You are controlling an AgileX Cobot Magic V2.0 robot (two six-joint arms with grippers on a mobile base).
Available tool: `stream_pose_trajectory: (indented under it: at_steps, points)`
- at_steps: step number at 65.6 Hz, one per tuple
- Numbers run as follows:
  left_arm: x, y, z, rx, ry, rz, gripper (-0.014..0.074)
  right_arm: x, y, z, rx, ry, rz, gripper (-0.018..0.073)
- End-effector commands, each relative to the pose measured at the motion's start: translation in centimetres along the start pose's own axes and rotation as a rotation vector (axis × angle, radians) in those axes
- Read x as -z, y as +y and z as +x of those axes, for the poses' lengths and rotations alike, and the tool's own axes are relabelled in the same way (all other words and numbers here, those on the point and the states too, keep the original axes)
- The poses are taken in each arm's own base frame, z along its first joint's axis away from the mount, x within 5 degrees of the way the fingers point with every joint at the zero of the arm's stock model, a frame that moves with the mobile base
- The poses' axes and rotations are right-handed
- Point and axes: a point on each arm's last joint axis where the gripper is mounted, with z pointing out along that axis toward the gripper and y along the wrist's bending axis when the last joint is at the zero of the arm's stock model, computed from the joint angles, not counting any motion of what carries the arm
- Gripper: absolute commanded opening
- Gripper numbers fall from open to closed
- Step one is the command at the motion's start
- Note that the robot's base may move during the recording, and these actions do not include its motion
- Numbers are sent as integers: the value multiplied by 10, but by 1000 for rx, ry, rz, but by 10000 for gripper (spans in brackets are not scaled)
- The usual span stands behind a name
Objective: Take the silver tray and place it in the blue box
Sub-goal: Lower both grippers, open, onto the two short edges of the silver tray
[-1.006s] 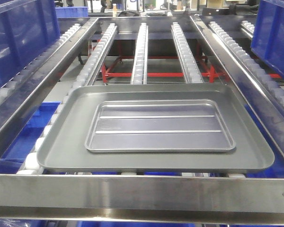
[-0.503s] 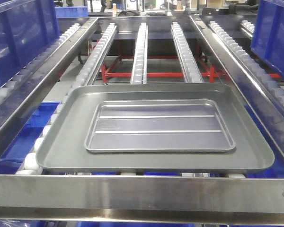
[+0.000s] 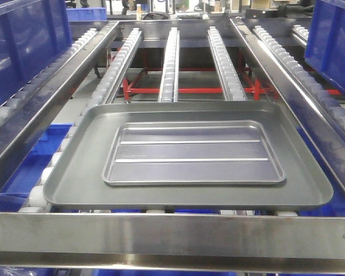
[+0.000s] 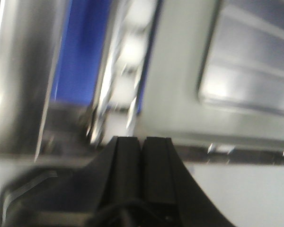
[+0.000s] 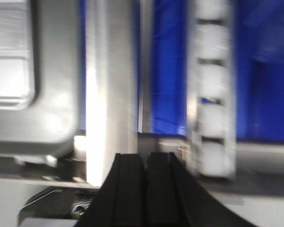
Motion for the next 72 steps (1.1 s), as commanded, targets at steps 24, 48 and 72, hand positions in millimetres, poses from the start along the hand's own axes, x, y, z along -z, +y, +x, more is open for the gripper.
stream_pose_trajectory:
  at_steps: [24,48,72]
  points:
    - [-54,-99,-55,-130,4,-129,-97,-52,79,-76,25,53,55,60]
    - [-103,-119,-74,-89,83,-128,-97,-76,98,-91,3,83,24,60]
    - [-106,-119,-73,-90,91,-130,-97,-76,99,-93,3,60,10,60]
